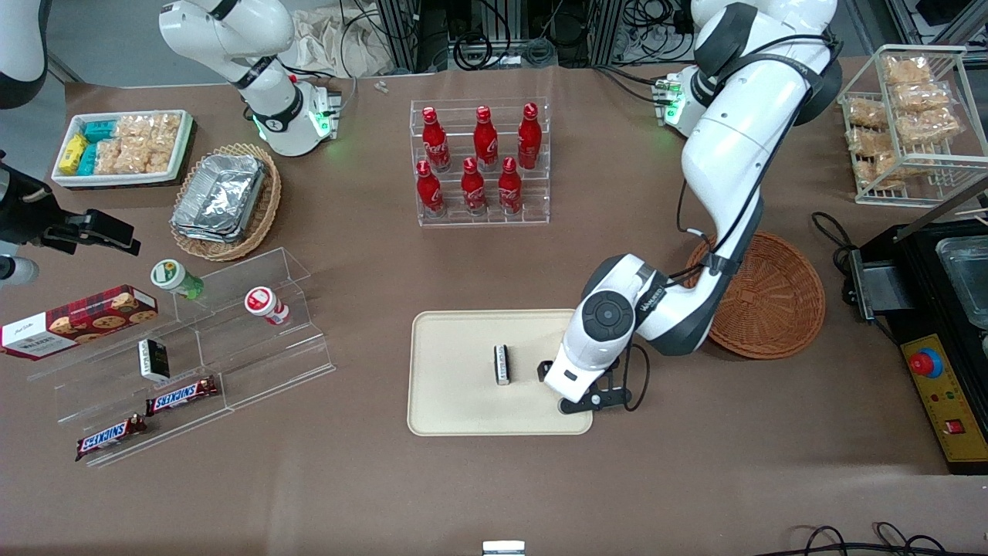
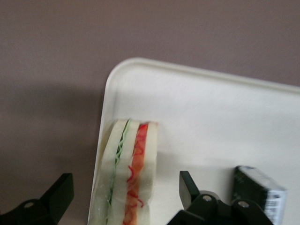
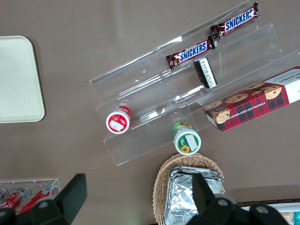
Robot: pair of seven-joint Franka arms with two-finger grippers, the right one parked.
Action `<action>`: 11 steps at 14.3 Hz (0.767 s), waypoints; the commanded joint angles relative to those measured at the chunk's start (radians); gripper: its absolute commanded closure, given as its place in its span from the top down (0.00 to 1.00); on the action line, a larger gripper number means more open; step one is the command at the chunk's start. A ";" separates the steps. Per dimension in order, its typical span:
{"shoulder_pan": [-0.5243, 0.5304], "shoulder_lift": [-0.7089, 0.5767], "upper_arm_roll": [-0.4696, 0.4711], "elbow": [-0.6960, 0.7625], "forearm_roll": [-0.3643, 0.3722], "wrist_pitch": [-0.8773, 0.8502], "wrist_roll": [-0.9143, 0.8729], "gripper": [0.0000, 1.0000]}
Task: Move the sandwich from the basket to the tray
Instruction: 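Open the left gripper to release the sandwich on the tray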
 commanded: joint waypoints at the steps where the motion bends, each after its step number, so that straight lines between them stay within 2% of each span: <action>1: -0.009 -0.075 0.004 0.013 0.009 -0.062 -0.029 1.00; 3: 0.000 -0.142 0.006 0.013 -0.003 -0.101 -0.029 1.00; 7: 0.089 -0.311 0.006 -0.033 -0.025 -0.232 -0.003 0.99; 8: 0.114 -0.337 0.004 -0.031 -0.050 -0.258 -0.003 0.99; 11: 0.253 -0.431 0.003 -0.027 -0.257 -0.279 0.142 0.99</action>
